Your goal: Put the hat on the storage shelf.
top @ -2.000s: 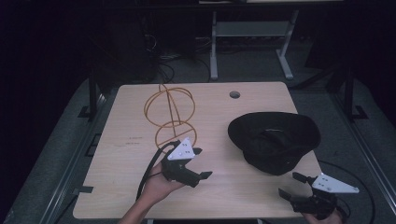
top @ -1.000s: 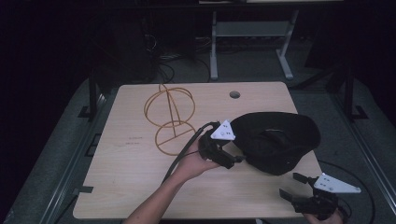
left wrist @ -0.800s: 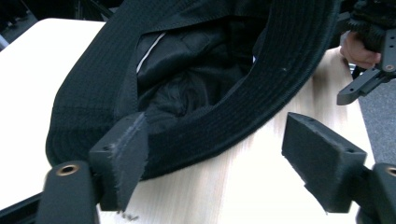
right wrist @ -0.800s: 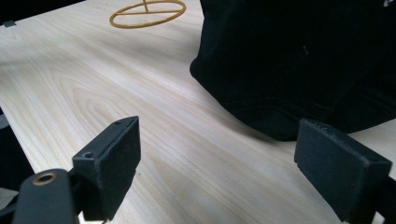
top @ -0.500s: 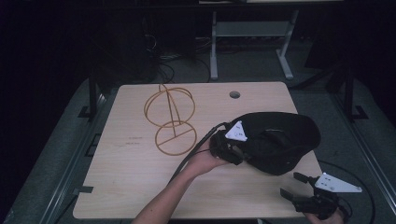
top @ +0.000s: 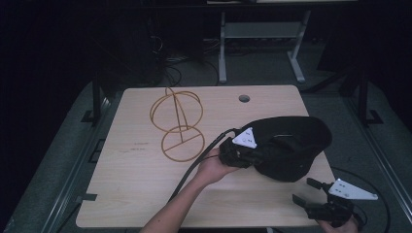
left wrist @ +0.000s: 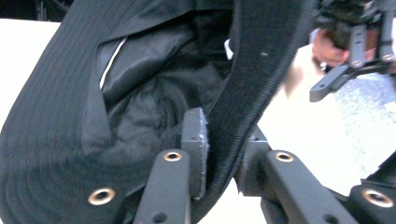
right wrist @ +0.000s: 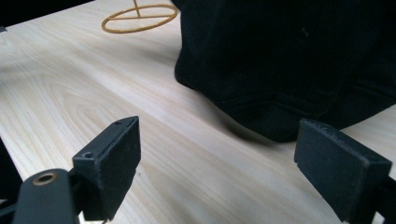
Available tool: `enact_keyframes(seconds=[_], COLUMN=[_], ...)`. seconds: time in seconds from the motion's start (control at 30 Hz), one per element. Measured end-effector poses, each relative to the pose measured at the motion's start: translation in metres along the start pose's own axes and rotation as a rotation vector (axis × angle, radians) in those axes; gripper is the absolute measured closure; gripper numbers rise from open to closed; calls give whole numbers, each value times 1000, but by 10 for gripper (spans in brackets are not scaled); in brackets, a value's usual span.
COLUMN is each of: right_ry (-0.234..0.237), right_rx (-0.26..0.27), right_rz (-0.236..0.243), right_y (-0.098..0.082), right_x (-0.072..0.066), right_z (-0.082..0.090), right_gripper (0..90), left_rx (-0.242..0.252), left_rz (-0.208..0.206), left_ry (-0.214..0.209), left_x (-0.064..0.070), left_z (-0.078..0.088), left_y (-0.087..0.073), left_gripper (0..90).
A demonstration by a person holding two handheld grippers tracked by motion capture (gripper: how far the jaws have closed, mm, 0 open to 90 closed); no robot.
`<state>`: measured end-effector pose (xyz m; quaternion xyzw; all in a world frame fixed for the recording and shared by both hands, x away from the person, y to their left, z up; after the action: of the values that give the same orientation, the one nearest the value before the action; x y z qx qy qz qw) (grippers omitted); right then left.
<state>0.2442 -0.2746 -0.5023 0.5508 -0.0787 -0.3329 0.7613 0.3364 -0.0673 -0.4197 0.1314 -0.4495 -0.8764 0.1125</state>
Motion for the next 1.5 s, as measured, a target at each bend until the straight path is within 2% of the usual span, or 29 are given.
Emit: enact_keyframes(seconds=[0.13,0.27,0.43,0.6,0.73,0.8,0.87,1.03,1.13,1.33,1.5], right_ry=[-13,-15,-8,4,-16,-19,-19,-6,-3,15,33], right_rx=[43,87,125,106,82,84,94,108,116,138,180], right_rz=[6,-2,23,46,71,73,97,138,168,180,197], right_y=[6,13,25,28,28,28,30,34,38,47,58], right_x=[0,0,0,0,1,3,4,4,3,1,-3], right_z=[4,6,4,-6,-14,-17,-18,-19,-17,-14,-9], right_gripper=[142,142,142,141,155,223,324,659,773,821,831], left_rx=[48,66,89,103,122,125,125,131,124,124,109], left_rz=[38,67,99,124,132,132,125,137,129,137,136], left_ry=[-37,-53,-75,-91,-108,-114,-113,-122,-115,-107,-93], left_x=[4,4,2,1,3,5,6,7,6,6,4], left_z=[11,22,35,41,43,43,43,45,48,52,56], left_y=[1,-2,-6,-8,-6,-5,-4,-4,-4,-8,-14], left_gripper=[834,852,855,855,856,857,857,857,857,857,856])
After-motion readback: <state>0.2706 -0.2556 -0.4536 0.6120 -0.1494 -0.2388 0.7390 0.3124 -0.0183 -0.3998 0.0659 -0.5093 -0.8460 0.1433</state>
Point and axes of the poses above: each handheld gripper's, and its own axes: z roughly backward along the jaws, y roughly out of its top, x roughly to its right, the point moved 7 cm from there along -z, roughly forward along the jaws, and after that the axes turned 14 degrees about y, right-handed, at the moved point
